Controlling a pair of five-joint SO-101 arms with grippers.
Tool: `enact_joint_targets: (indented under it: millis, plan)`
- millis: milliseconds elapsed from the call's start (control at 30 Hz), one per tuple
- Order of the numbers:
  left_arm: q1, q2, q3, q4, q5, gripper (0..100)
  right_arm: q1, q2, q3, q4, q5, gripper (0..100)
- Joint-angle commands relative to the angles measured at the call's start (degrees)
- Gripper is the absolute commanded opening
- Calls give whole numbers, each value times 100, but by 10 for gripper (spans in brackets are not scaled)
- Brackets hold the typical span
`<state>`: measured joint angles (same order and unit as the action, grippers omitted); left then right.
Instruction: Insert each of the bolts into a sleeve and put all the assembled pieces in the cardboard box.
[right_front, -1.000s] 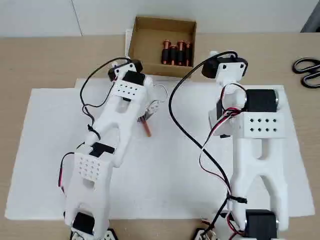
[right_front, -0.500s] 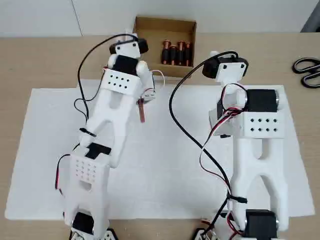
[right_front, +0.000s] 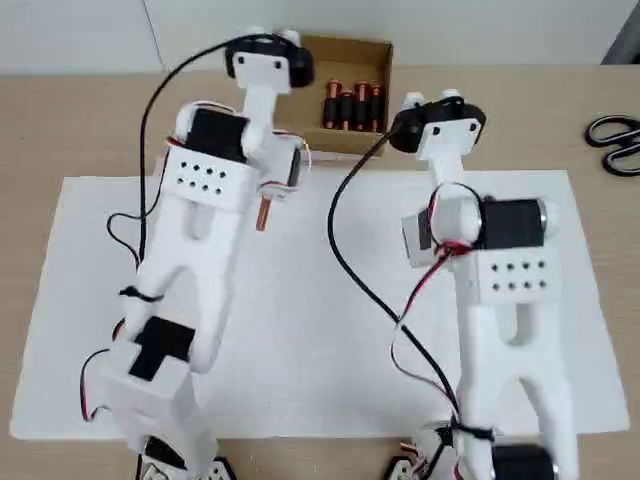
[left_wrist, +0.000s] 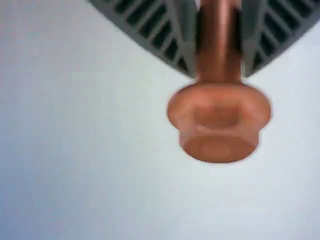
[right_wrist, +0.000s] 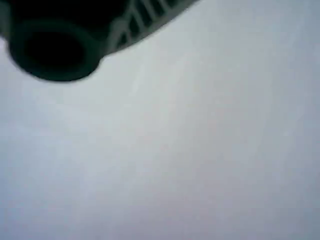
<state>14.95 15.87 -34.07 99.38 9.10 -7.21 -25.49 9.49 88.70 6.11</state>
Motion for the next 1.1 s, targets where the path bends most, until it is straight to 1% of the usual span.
enact_joint_targets:
  millis: [0, 133, 200, 267, 333, 400, 533, 733, 900, 1067]
  plan:
    - [281, -923, 382, 105, -431, 6, -22, -1332, 985, -954, -132, 8]
    - [378, -1433, 716, 88, -484, 6, -40, -3020, 2716, -2290, -88, 4]
    - [378, -1582, 778, -53, -457, 6, -101, -3670, 3613, -3064, -88, 4]
    - [378, -1670, 778, -220, -185, 6, -127, -4110, 4404, -3688, -79, 4]
    - [378, -1688, 778, -422, 281, 6, -119, -4453, 5073, -4198, -79, 4]
    - [378, -1662, 778, -668, 695, 6, -127, -4752, 5635, -4470, -79, 4]
    - [431, -1705, 778, -1081, 1046, 6, -145, -5270, 6251, -4312, -79, 4]
    - [404, -1767, 725, -1319, 1029, 6, -365, -6316, 6426, -3530, -79, 4]
    - [571, -2646, 629, -1301, 1046, 6, -664, -7881, 6321, -3363, -79, 4]
    - [571, -3631, 1165, -1301, 1046, 6, -778, -7758, 6321, -3319, -158, 4]
